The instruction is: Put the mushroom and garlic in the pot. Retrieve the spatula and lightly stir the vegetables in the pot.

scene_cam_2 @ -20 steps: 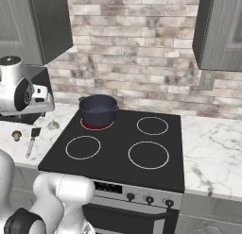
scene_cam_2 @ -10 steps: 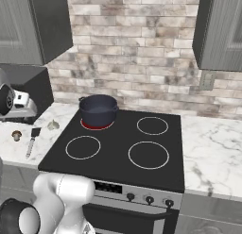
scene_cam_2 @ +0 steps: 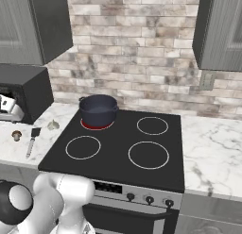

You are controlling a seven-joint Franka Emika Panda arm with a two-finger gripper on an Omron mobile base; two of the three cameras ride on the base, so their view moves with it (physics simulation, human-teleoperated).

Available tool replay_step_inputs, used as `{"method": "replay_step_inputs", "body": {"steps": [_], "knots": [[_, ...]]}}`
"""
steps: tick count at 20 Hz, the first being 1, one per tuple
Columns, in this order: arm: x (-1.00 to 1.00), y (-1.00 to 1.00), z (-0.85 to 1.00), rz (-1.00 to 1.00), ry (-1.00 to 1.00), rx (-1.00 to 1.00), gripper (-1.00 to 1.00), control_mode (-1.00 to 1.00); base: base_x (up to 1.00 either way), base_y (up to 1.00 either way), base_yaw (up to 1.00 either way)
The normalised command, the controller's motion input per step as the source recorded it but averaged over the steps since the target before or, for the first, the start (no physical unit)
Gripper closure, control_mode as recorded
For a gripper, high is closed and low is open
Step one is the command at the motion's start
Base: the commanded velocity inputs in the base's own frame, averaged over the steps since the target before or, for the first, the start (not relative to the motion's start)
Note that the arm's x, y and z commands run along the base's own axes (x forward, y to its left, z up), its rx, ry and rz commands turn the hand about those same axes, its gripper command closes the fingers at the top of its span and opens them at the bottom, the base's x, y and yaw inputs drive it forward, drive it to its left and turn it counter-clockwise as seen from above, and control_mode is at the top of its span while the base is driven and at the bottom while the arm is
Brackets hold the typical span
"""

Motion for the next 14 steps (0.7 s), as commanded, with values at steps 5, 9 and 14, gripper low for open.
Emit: {"method": "replay_step_inputs", "body": {"steps": [5, 9, 14], "knots": [[0.31, 0.49, -0.34, -0.1, 0.02, 0.0, -1.0, -1.0, 0.0, 0.0, 0.0], [0.36, 0.44, -0.38, -0.04, 0.14, 0.0, -1.0, -1.0, 0.0, 0.0, 0.0], [0.39, 0.31, -0.39, -0.02, 0.22, 0.0, -1.0, -1.0, 0.0, 0.0, 0.0]]}}
